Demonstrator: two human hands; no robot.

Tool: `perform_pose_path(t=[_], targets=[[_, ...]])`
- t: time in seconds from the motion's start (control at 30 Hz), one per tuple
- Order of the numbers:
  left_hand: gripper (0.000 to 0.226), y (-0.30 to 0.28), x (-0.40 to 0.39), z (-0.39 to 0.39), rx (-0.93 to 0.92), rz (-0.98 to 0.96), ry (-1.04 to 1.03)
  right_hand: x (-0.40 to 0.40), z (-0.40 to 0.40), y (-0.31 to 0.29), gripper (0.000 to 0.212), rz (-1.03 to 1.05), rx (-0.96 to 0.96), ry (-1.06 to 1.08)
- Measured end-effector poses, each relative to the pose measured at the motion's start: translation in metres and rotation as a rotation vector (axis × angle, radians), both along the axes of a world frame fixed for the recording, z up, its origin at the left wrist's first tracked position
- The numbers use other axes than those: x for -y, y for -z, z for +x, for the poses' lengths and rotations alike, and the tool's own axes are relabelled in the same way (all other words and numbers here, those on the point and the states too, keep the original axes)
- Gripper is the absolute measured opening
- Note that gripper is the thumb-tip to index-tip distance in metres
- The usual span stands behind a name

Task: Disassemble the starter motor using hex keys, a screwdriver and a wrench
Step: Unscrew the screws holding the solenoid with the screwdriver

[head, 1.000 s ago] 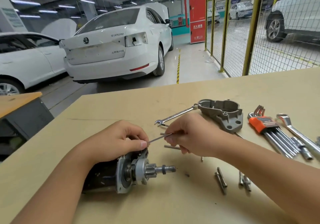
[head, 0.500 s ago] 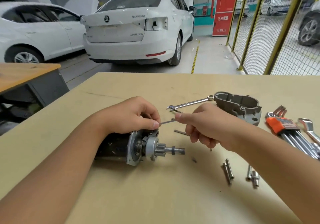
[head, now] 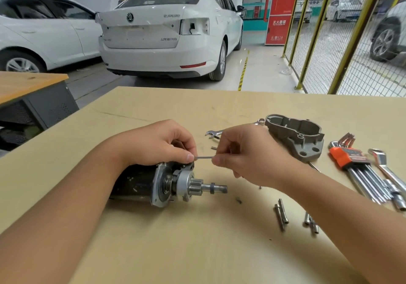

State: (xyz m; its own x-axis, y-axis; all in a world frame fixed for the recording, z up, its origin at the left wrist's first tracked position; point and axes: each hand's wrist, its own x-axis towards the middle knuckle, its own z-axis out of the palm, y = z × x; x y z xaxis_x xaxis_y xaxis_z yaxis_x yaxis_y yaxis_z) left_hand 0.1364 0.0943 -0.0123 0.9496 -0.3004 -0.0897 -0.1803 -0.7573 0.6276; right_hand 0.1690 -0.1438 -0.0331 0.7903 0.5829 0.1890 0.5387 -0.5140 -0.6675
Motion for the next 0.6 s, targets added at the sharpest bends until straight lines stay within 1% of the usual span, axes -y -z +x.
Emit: perform_pose_path(t=[0.07,0.1,0.13,0.2,0.23,0.27,0.33,0.43,0.53,0.6], targets=[[0.013,-0.001,0.000,-0.001,-0.002,0.002,0.008,-0.003,-0.004,0.001,0.026,-0.017,0.060,-0.007],[0.014,-0.001,-0.001,0.000,-0.001,0.002,0.012,-0.005,-0.005,0.001,0.032,0.013,0.028,0.015],[0.016,-0.001,-0.001,-0.001,-0.002,0.002,0.012,-0.007,-0.005,-0.001,0.042,0.073,-0.081,0.056],[0.017,-0.001,-0.001,-0.001,-0.007,0.000,0.004,-0.010,-0.004,-0.007,0.059,0.206,-0.447,0.155],[0.016,-0.001,-0.001,-0.001,-0.005,0.001,-0.002,-0.009,-0.004,-0.010,0.063,0.219,-0.603,0.194],[0.016,0.000,-0.002,-0.001,-0.002,0.001,-0.007,-0.007,-0.003,-0.013,0.064,0.191,-0.705,0.213],[0.017,0.001,-0.002,0.000,0.000,-0.001,-0.006,-0.002,-0.002,-0.016,0.060,0.138,-0.822,0.199],[0.019,0.002,-0.004,0.000,-0.008,-0.004,0.000,0.004,0.002,-0.019,0.054,0.189,-0.956,0.147],[0.022,0.002,-0.004,0.000,-0.024,-0.005,0.005,0.007,0.005,-0.018,0.047,0.207,-1.029,0.112],[0.021,0.002,-0.005,0.000,-0.033,-0.006,-0.003,0.010,0.006,-0.017,0.037,0.231,-1.049,0.060]])
